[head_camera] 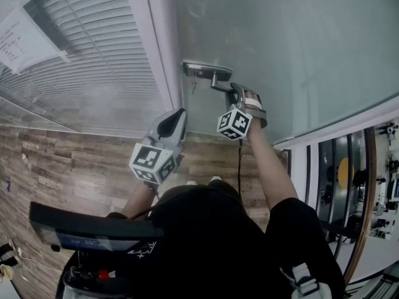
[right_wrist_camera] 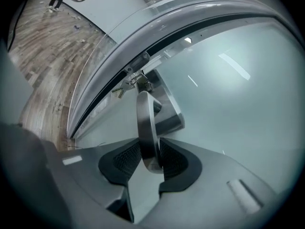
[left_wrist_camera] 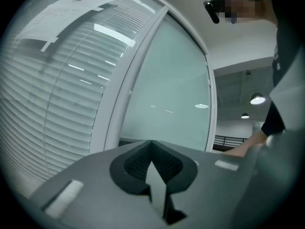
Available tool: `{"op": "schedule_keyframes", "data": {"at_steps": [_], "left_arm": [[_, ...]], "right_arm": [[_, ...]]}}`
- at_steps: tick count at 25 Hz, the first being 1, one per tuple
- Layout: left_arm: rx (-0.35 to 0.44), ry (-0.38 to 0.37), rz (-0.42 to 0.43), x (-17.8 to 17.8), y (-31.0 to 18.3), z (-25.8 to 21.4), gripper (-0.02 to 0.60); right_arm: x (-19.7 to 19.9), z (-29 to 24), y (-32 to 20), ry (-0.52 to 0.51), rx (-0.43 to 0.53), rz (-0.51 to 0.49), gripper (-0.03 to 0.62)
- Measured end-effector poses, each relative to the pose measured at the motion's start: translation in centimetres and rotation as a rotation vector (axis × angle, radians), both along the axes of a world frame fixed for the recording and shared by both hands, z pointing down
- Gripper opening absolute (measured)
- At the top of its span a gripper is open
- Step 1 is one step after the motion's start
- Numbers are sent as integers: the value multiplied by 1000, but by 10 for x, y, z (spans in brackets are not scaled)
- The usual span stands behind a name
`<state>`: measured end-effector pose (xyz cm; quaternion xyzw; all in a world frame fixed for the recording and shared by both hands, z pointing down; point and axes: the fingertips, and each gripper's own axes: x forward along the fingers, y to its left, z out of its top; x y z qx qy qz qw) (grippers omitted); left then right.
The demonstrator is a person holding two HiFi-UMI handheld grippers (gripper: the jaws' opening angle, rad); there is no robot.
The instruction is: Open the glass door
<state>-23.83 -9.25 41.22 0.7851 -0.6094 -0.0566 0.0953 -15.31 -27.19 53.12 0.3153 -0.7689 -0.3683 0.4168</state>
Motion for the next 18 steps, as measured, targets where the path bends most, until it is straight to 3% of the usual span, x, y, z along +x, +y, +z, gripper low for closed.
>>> {"op": "schedule_keyframes", "data": {"at_steps": [6, 18], "left_arm": [[2, 6, 15, 0, -6, -2, 0], [21, -11, -12, 10, -48, -12, 0]], "right_arm": [[-5, -4, -12, 53, -5, -17, 118], [-17, -4, -46, 27, -31, -79, 118]]}}
